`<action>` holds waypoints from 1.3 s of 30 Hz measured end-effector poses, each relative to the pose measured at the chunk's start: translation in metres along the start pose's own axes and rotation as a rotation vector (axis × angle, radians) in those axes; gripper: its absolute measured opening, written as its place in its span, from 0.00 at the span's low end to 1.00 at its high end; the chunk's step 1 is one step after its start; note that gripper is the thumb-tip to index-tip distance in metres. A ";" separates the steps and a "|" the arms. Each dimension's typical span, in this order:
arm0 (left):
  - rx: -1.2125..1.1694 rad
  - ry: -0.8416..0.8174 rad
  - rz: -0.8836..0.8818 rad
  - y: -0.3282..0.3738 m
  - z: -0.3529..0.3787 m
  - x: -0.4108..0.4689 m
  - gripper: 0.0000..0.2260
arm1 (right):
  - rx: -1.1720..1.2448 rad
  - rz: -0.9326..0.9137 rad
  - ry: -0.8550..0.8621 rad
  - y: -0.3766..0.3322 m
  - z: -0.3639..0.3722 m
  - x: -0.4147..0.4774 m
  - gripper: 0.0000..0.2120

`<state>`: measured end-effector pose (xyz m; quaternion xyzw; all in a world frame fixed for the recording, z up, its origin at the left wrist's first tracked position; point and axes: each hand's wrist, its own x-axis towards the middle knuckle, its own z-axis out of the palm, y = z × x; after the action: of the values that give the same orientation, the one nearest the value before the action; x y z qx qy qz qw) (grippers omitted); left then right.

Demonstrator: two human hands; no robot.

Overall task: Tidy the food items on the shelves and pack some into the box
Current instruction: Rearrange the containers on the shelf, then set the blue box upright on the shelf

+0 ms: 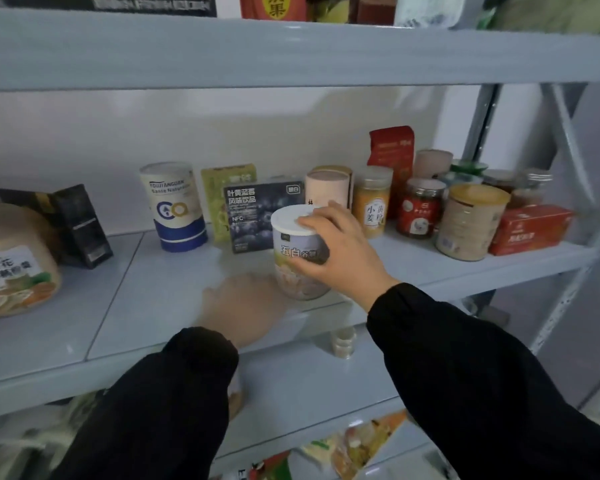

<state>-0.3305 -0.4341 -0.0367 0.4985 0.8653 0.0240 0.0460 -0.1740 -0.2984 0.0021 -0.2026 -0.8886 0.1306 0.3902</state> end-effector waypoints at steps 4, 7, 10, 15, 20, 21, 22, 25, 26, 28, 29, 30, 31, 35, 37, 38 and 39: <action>0.019 -0.029 -0.023 0.047 0.003 0.006 0.32 | -0.083 -0.004 0.004 0.026 -0.016 0.002 0.29; 0.018 -0.051 -0.046 0.072 0.005 0.010 0.31 | -0.131 0.049 0.022 0.052 -0.037 0.003 0.29; 0.029 -0.058 -0.069 0.095 0.004 0.015 0.31 | -0.199 0.070 0.001 0.083 -0.060 0.002 0.30; 0.042 -0.066 -0.046 0.145 0.008 0.026 0.29 | -0.193 0.111 -0.055 0.128 -0.087 -0.004 0.32; 0.054 -0.034 -0.072 0.168 0.014 0.030 0.29 | -0.215 0.093 -0.070 0.158 -0.102 -0.003 0.32; 0.058 -0.026 -0.077 0.167 0.015 0.030 0.29 | -0.220 0.089 -0.083 0.161 -0.103 -0.002 0.32; 0.061 -0.018 -0.084 0.167 0.015 0.030 0.29 | -0.231 0.090 -0.096 0.162 -0.104 -0.001 0.32; 0.051 0.015 -0.112 0.167 0.017 0.027 0.28 | -0.290 0.107 -0.103 0.154 -0.104 0.001 0.36; 0.033 0.023 -0.122 0.167 0.017 0.026 0.28 | -0.299 0.065 -0.069 0.149 -0.101 -0.001 0.38; -0.007 0.028 -0.157 0.162 0.016 0.023 0.29 | -0.250 -0.159 0.027 0.130 -0.090 -0.008 0.38; -0.011 0.029 -0.184 0.155 0.015 0.020 0.29 | -0.208 -0.298 0.046 0.119 -0.079 -0.012 0.36; -0.005 0.027 -0.217 0.145 0.013 0.016 0.30 | -0.165 -0.407 0.020 0.108 -0.065 -0.016 0.34; 0.000 0.022 -0.253 0.133 0.012 0.012 0.30 | -0.122 -0.455 -0.083 0.097 -0.051 -0.019 0.32; -0.019 -0.008 -0.433 0.061 0.005 -0.019 0.29 | -0.058 -0.282 -0.698 0.055 0.006 -0.014 0.30; -0.019 -0.021 -0.515 0.018 0.001 -0.036 0.29 | -0.079 -0.288 -0.810 0.033 0.033 -0.001 0.29; -0.023 -0.024 -0.554 -0.003 0.000 -0.044 0.29 | -0.091 -0.311 -0.848 0.020 0.045 0.005 0.29; -0.028 -0.029 -0.589 -0.023 -0.001 -0.052 0.30 | -0.103 -0.337 -0.886 0.006 0.057 0.011 0.29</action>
<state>-0.3248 -0.4907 -0.0348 0.2255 0.9716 0.0141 0.0703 -0.2213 -0.2921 -0.0308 0.0003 -0.9953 0.0949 -0.0211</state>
